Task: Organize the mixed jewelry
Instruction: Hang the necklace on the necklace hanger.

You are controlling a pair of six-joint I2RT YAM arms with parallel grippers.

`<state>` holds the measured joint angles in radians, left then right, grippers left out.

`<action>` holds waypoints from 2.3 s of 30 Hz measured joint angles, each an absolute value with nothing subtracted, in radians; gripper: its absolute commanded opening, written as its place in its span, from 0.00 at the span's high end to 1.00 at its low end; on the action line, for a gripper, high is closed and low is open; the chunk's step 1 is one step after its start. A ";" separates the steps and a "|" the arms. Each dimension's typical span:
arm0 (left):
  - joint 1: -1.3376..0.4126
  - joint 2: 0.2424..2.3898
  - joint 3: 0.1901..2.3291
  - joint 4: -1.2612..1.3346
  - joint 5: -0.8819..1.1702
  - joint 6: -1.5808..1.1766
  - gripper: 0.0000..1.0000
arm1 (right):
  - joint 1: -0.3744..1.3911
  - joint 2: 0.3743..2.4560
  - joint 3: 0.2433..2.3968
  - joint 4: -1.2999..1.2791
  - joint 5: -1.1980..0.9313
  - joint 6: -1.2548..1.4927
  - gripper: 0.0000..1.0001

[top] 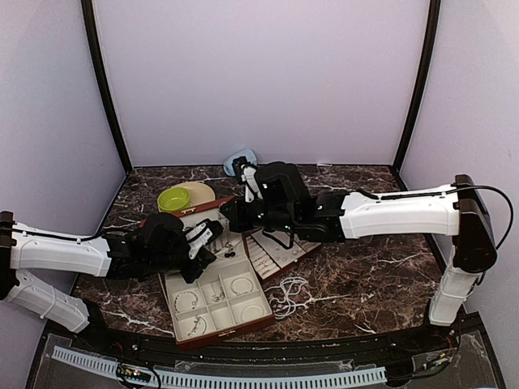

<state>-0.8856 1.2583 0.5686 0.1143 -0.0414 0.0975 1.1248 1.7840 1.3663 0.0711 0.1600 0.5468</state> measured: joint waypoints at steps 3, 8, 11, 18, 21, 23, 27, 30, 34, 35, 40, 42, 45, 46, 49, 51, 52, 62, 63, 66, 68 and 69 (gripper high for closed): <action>-0.886 1.258 0.569 0.114 -0.041 0.109 1.00 | 1.123 1.784 1.378 0.061 0.151 0.547 1.00; -0.886 1.259 0.568 0.115 -0.032 0.127 1.00 | 1.119 1.784 1.411 0.085 0.147 0.547 1.00; -0.886 1.260 0.568 0.116 -0.026 0.134 1.00 | 1.114 1.784 1.425 0.099 0.143 0.547 1.00; -0.886 1.263 0.569 0.118 -0.022 0.162 0.96 | 1.106 1.784 1.441 0.123 0.111 0.547 1.00; -0.886 1.264 0.569 0.118 -0.023 0.172 0.89 | 1.105 1.788 1.441 0.131 0.101 0.548 1.00; -0.886 1.264 0.572 0.122 -0.024 0.179 0.83 | 1.105 1.789 1.435 0.138 0.096 0.550 1.00; -0.886 1.264 0.595 0.135 -0.039 0.184 0.74 | 1.105 1.790 1.412 0.151 0.085 0.555 1.00; -0.886 1.264 0.607 0.135 -0.046 0.183 0.72 | 1.105 1.790 1.398 0.161 0.077 0.558 1.00; -0.886 1.264 0.607 0.129 -0.060 0.183 0.72 | 1.105 1.790 1.380 0.183 0.066 0.559 1.00; -0.886 1.264 0.607 0.126 -0.065 0.183 0.72 | 1.105 1.790 1.374 0.190 0.064 0.559 1.00; -0.891 1.264 0.612 0.111 -0.092 0.179 0.65 | 1.105 1.790 1.355 0.207 0.054 0.559 1.00; -0.894 1.257 0.613 0.110 -0.101 0.178 0.63 | 1.105 1.790 1.350 0.210 0.051 0.559 1.00; -0.894 1.227 0.617 0.096 -0.114 0.172 0.63 | 1.105 1.790 1.349 0.213 0.048 0.559 1.00; -0.894 1.217 0.620 0.090 -0.117 0.168 0.62 | 1.105 1.790 1.349 0.215 0.047 0.559 1.00; -0.894 1.172 0.634 0.059 -0.127 0.141 0.62 | 1.105 1.790 1.349 0.220 0.047 0.559 1.00; -0.894 1.134 0.641 0.038 -0.139 0.112 0.60 | 1.105 1.790 1.349 0.224 0.044 0.559 1.00; -0.894 1.108 0.642 0.018 -0.143 0.092 0.59 | 1.105 1.790 1.349 0.227 0.044 0.559 1.00; -0.894 1.026 0.669 -0.210 -0.156 -0.086 0.56 | 1.105 1.790 1.338 0.247 0.023 0.559 1.00; -0.894 1.026 0.670 -0.227 -0.153 -0.097 0.56 | 1.105 1.790 1.336 0.248 0.021 0.559 1.00; -0.894 1.039 0.692 -0.269 -0.137 -0.121 0.56 | 1.105 1.790 1.336 0.252 0.017 0.559 1.00; -0.894 1.063 0.720 -0.294 -0.137 -0.137 0.56 | 1.105 1.790 1.336 0.257 0.017 0.559 1.00; -0.894 1.077 0.732 -0.303 -0.142 -0.144 0.56 | 1.105 1.790 1.336 0.260 0.016 0.559 1.00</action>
